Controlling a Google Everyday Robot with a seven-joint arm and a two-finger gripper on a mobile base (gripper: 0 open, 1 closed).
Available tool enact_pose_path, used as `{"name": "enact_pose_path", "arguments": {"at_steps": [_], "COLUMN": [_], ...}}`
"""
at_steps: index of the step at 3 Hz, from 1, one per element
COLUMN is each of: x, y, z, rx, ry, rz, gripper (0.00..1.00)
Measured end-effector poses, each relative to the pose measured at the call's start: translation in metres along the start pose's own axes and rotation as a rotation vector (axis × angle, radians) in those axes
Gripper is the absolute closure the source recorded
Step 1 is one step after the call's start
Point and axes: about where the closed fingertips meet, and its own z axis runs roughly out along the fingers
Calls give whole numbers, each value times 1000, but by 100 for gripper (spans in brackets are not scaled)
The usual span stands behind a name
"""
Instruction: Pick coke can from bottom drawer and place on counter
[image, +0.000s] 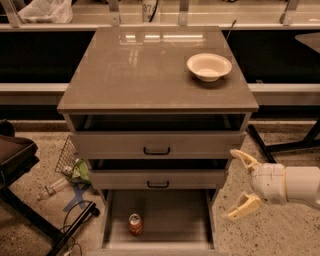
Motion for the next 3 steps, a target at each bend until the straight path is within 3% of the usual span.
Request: {"name": "enact_pose_path", "arguments": {"at_steps": [1, 2, 3], "x": [11, 30, 63], "y": [1, 4, 12], "z": [34, 103, 174], "rx": [-15, -27, -53], "ry": [-55, -160, -235], "rz": [5, -16, -63], "gripper": [0, 0, 0]}}
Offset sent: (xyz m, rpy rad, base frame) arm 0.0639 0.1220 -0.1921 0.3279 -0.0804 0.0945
